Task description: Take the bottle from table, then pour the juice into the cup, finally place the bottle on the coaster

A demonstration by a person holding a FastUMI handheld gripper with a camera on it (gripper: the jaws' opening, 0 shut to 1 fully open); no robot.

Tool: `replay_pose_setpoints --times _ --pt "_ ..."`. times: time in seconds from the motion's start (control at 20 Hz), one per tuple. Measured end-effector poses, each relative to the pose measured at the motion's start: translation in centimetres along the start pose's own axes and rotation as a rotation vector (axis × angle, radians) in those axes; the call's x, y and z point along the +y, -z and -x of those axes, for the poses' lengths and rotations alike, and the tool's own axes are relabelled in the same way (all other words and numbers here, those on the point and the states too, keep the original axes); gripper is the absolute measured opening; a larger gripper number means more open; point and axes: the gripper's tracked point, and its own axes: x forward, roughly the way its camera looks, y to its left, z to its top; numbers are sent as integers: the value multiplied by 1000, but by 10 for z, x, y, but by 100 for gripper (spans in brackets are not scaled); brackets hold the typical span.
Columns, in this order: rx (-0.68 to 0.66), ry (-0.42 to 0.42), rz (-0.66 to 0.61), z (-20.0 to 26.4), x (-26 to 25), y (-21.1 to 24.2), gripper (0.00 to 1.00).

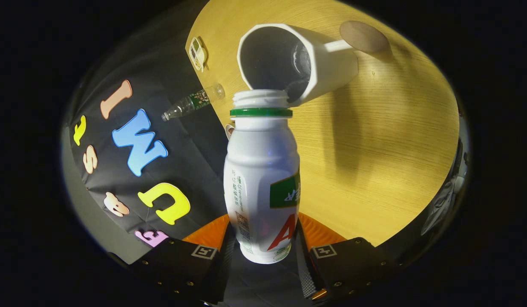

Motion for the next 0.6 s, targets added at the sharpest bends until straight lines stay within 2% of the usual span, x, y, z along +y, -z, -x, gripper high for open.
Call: replay_pose_setpoints --times 0.6 --pt "11 8 -38 4 7 -5 66"
